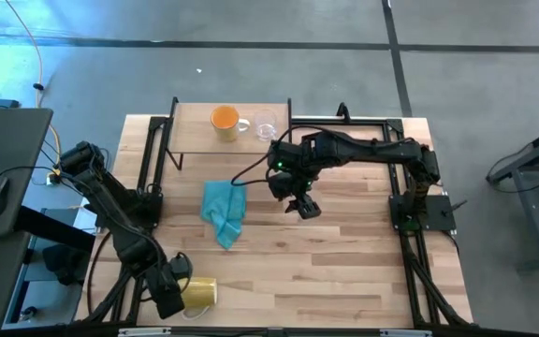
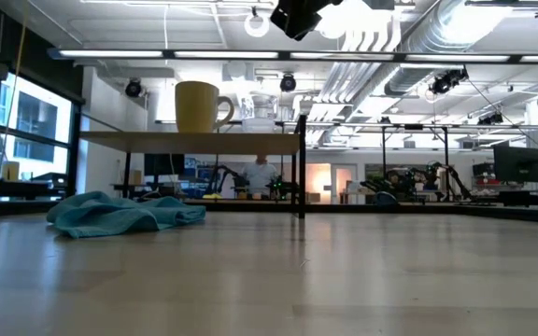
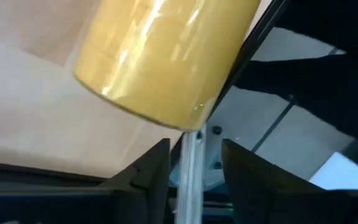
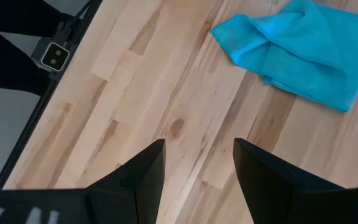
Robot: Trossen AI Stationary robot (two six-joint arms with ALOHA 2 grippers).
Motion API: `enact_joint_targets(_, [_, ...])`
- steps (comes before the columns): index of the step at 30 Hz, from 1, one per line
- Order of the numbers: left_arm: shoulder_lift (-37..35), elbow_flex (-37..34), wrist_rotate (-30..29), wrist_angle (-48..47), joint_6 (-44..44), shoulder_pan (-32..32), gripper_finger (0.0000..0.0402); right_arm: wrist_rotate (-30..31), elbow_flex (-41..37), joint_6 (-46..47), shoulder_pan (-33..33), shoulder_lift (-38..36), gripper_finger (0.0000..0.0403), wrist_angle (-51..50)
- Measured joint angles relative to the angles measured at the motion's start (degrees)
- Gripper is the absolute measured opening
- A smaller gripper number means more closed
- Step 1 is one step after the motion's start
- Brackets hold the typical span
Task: Stack small to large cups/mugs on shelf
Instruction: Put the white mug on the shelf
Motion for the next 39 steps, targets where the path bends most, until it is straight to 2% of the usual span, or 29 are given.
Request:
enact_joint_targets(3, [0.0, 0.0, 0.7, 1.0, -1.9, 0.0, 0.0086, -1.0, 0.0, -0.6, -0.5, 0.0, 0.0181, 0.0])
enact_joint_targets(6, [0.0, 0.0, 0.8, 1.4, -4.0, -0.1, 0.002, -1.1, 0.0, -0.6, -1.0, 0.0, 0.0181, 0.0])
enact_joint_targets(8, [0.0, 0.0, 0.8, 2.3, -5.1, -0.1, 0.0012, -1.1, 0.0, -0.6, -1.3, 0.0, 0.0181, -0.3])
enact_joint_targets(19, [0.0, 0.0, 2.2, 4.1, -8.1, -0.1, 0.0134, -1.2, 0.0, -1.8, -1.6, 0.0, 0.0181, -1.1])
enact_joint_targets(28, [0.0, 0.0, 10.4, 4.2, -19.7, -0.1, 0.0289, -1.5, 0.0, -1.9, -1.6, 0.0, 0.0181, -1.1])
enact_joint_targets(31, [0.0, 0.0, 8.5, 4.2, -21.0, -0.1, 0.0334, -1.5, 0.0, -1.9, -1.6, 0.0, 0.0181, -1.1])
enact_joint_targets(34, [0.6, 0.0, 3.8, 4.8, -21.3, 0.0, 0.0364, -1.5, 0.0, -1.9, -1.6, 0.0, 0.0181, -1.1])
enact_joint_targets(39, [3.2, 0.0, 1.0, 6.0, -21.4, -0.1, 0.037, -1.5, 0.0, -1.9, -1.6, 0.0, 0.0181, -1.7])
